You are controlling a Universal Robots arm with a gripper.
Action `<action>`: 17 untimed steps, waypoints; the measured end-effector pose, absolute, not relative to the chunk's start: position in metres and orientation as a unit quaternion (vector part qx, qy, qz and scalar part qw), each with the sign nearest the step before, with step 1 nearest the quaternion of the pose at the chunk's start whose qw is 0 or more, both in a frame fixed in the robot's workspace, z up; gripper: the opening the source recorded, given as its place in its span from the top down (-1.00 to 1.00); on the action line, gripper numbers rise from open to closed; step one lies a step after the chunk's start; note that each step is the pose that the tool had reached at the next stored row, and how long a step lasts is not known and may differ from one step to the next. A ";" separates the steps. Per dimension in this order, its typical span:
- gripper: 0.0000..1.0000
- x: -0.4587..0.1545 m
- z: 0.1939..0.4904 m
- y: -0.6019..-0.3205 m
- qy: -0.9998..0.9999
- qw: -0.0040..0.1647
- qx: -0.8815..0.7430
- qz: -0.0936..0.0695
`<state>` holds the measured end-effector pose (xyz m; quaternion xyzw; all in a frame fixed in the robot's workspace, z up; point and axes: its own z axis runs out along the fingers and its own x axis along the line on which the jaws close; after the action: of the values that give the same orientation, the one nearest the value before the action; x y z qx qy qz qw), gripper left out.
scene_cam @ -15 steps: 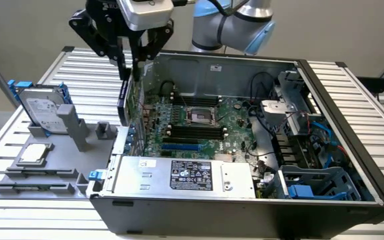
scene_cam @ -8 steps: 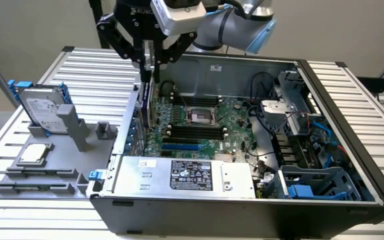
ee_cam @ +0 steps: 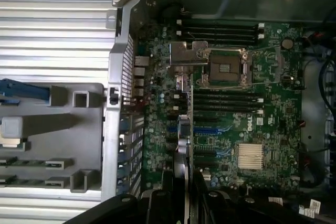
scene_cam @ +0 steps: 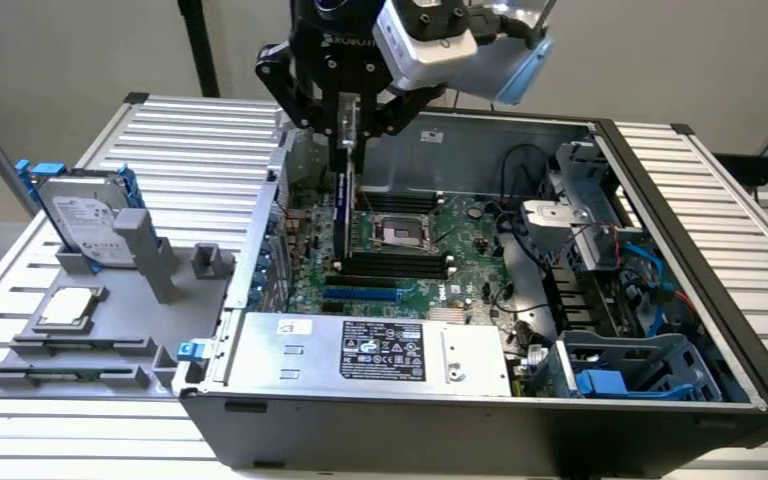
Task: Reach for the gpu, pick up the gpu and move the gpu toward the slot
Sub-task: 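Pick up the gpu and move the gpu toward the slot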
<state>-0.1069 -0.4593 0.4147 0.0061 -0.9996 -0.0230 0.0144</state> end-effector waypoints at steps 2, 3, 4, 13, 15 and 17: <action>0.47 -0.097 0.411 -0.457 -1.000 0.015 0.006 -0.023; 0.47 -0.093 0.410 -0.455 -1.000 0.015 0.006 -0.023; 0.47 -0.088 0.408 -0.454 -1.000 0.015 0.006 -0.023; 0.47 -0.048 0.395 -0.441 -1.000 0.015 0.006 -0.023; 0.47 -0.039 0.393 -0.439 -1.000 0.016 0.006 -0.023; 0.47 -0.036 0.393 -0.438 -1.000 0.017 0.006 -0.023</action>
<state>-0.0364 -0.4383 0.3934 0.0061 -0.9996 -0.0231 0.0169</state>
